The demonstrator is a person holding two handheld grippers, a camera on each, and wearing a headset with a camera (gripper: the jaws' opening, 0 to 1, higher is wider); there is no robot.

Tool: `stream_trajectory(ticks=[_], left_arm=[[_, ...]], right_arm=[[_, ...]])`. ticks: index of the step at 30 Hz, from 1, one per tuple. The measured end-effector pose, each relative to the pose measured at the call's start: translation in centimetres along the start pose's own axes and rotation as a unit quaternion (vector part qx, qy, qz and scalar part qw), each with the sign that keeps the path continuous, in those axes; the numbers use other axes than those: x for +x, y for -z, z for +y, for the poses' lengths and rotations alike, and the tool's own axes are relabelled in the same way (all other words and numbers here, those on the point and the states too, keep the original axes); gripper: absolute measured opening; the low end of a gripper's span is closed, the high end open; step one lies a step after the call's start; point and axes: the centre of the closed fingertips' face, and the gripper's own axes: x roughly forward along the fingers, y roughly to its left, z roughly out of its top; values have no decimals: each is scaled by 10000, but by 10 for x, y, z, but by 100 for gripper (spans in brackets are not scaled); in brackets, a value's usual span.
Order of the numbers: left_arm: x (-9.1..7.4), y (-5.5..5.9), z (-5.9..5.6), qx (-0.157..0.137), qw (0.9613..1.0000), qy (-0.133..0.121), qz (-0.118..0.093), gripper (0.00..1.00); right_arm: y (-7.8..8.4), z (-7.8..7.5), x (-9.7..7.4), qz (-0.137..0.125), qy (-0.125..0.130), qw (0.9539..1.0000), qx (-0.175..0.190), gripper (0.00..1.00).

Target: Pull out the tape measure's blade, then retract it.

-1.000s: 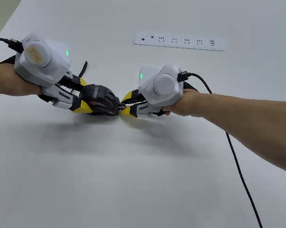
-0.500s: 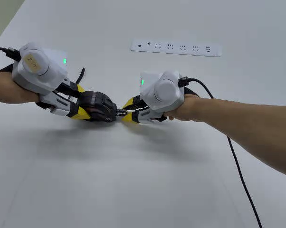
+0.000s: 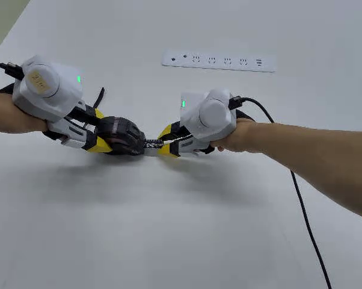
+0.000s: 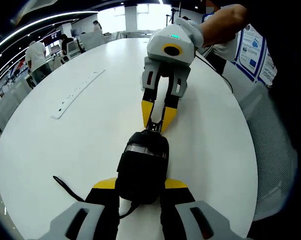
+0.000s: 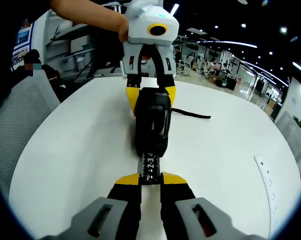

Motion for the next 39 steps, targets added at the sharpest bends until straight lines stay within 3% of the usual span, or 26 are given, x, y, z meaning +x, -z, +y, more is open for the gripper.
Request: stream_trajectory(ticks=[39], left_arm=[[1, -2, 0, -84, 10000, -25, 11, 28]], right_arm=[[26, -1, -31, 156, -1, 9999, -50, 12]])
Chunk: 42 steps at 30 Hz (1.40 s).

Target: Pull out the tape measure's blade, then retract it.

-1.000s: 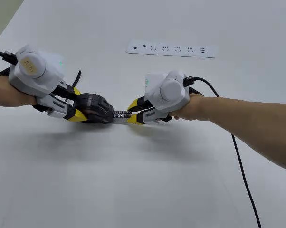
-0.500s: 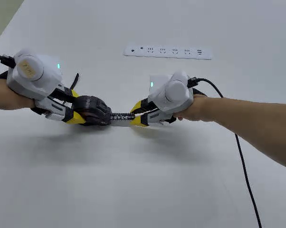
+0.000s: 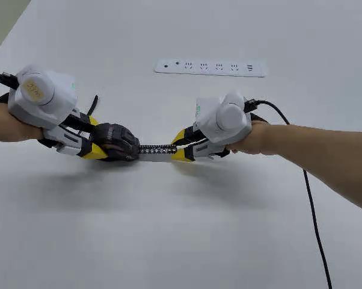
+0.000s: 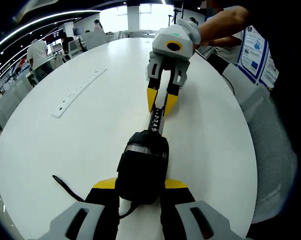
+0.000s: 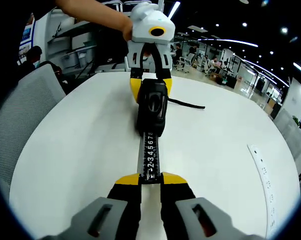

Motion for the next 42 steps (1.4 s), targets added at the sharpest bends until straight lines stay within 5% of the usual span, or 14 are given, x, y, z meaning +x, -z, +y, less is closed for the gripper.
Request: stream_trajectory(ticks=[42], left_arm=[[2, -2, -2, 48, 10000, -10, 34, 28]], right_arm=[[44, 3, -41, 341, -16, 9994, 24, 12]])
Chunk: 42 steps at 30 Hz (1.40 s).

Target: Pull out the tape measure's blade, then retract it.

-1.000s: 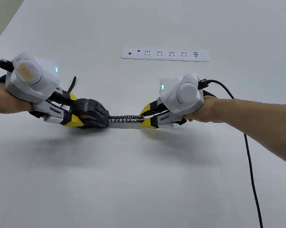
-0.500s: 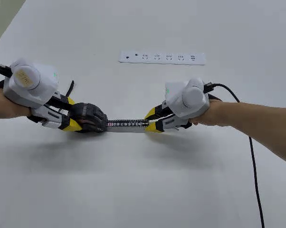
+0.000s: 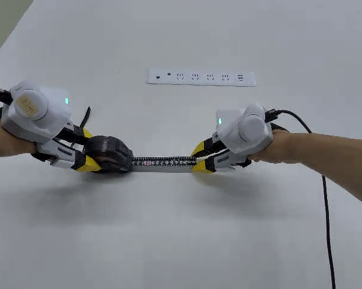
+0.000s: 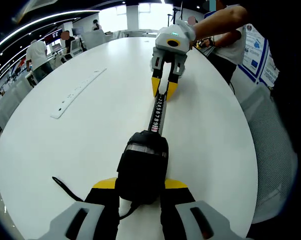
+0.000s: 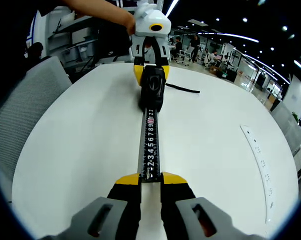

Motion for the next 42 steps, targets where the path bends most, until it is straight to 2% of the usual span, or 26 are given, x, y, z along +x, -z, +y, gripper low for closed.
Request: stream_trajectory(ticks=[13, 24, 42], left_arm=[[0, 0, -1, 3, 10000, -9, 19, 28], [0, -1, -1, 32, 10000, -15, 41, 28], [1, -1, -1, 37, 10000, -16, 60, 28]], right_arm=[[19, 2, -19, 169, 33, 9998, 55, 12], [28, 5, -29, 254, 34, 9996, 72, 12], [52, 4, -47, 417, 113, 9989, 170, 12]])
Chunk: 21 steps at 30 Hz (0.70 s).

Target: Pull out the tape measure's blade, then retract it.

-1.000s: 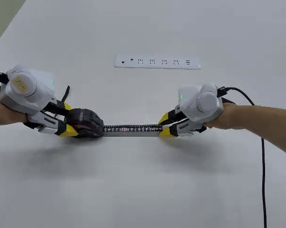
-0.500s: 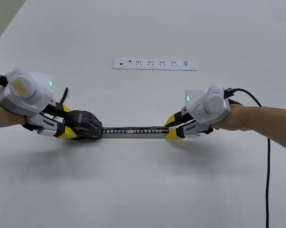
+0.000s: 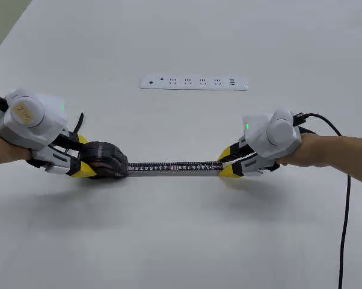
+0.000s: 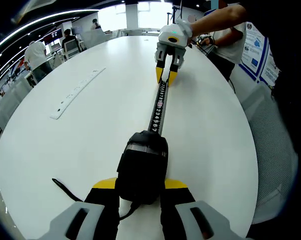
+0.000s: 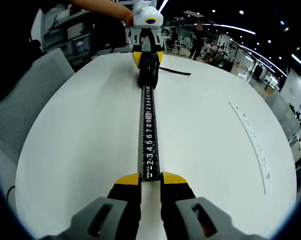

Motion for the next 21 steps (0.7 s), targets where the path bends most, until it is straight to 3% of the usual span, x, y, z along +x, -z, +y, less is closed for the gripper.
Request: stream_trajectory(ticks=[21], left_arm=[[1, -2, -2, 3, 10000, 3, -4, 28]], right_arm=[[13, 4, -16, 131, 33, 9999, 46, 12]])
